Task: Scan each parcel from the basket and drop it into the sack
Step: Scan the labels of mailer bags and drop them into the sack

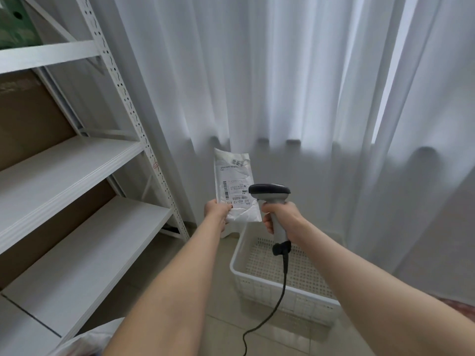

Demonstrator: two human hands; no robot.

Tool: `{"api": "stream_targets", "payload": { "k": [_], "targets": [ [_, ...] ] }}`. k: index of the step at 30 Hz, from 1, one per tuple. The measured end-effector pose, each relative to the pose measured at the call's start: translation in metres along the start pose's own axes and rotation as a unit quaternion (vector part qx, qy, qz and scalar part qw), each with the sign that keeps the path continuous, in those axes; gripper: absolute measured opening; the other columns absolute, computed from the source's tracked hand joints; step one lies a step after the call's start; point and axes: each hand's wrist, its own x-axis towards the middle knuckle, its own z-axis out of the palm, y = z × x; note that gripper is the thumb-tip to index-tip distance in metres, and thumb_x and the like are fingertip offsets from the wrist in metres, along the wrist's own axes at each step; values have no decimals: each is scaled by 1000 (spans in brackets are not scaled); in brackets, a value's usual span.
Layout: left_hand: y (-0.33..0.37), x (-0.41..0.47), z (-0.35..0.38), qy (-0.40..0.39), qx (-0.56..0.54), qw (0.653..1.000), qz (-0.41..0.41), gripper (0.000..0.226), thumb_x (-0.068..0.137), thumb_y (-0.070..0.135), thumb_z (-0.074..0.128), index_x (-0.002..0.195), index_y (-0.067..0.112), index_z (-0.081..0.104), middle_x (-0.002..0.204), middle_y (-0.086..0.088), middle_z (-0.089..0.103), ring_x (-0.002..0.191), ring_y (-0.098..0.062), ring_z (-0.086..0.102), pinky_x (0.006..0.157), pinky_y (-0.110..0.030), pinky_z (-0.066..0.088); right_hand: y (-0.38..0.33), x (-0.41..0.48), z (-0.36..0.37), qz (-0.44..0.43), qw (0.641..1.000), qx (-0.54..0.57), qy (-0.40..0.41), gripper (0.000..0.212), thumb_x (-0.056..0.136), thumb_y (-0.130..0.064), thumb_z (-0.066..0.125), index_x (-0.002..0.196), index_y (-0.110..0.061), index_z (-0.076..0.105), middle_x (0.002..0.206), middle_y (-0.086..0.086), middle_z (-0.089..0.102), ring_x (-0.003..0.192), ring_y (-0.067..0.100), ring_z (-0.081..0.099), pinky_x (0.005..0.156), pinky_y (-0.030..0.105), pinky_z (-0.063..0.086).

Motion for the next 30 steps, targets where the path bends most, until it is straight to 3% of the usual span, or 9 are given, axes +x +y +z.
{"api": "stream_targets", "payload": {
  "k": [5, 14, 21, 25, 30],
  "targets": [
    [3, 7, -11, 17, -44, 999, -20, 25, 87, -9, 56, 96, 13, 59, 105, -12, 67, 84, -27, 65, 73, -41, 58, -1, -8, 18, 0, 1000, -24, 7, 4, 87, -3, 62, 87, -1, 59, 54, 10, 56, 41, 18, 48, 47, 26, 42],
    [4, 9, -24, -1, -66, 998, -15, 33, 89, -13, 48, 111, 9, 59, 108, -12, 64, 86, -27, 61, 66, -40, 54, -2, -17, 26, -8, 998, -62, 16, 4, 86, -2, 60, 83, -1, 58, 57, 11, 52, 43, 19, 45, 46, 25, 39],
    [3, 10, -28, 6, -49, 999, -17, 32, 89, -13, 48, 110, 10, 57, 114, -13, 64, 86, -28, 61, 77, -43, 56, -5, -26, 26, -9, 996, -86, 11, 3, 85, -2, 60, 83, -2, 58, 58, 10, 52, 44, 19, 45, 46, 25, 40],
    [0, 8, -28, 0, -45, 999, -13, 39, 89, -15, 45, 117, 8, 58, 106, -10, 64, 84, -27, 61, 64, -39, 55, -9, -32, 28, -7, 995, -98, 8, 1, 85, -3, 59, 85, -2, 58, 60, 10, 52, 46, 19, 45, 47, 25, 40],
    [-2, 9, -30, 1, -50, 999, -14, 39, 88, -15, 45, 117, 8, 59, 115, -12, 65, 83, -26, 61, 57, -35, 53, -12, -38, 30, -2, 995, -103, 5, 4, 86, -3, 58, 89, -4, 57, 60, 10, 51, 46, 18, 44, 47, 26, 40]
  ]
}}
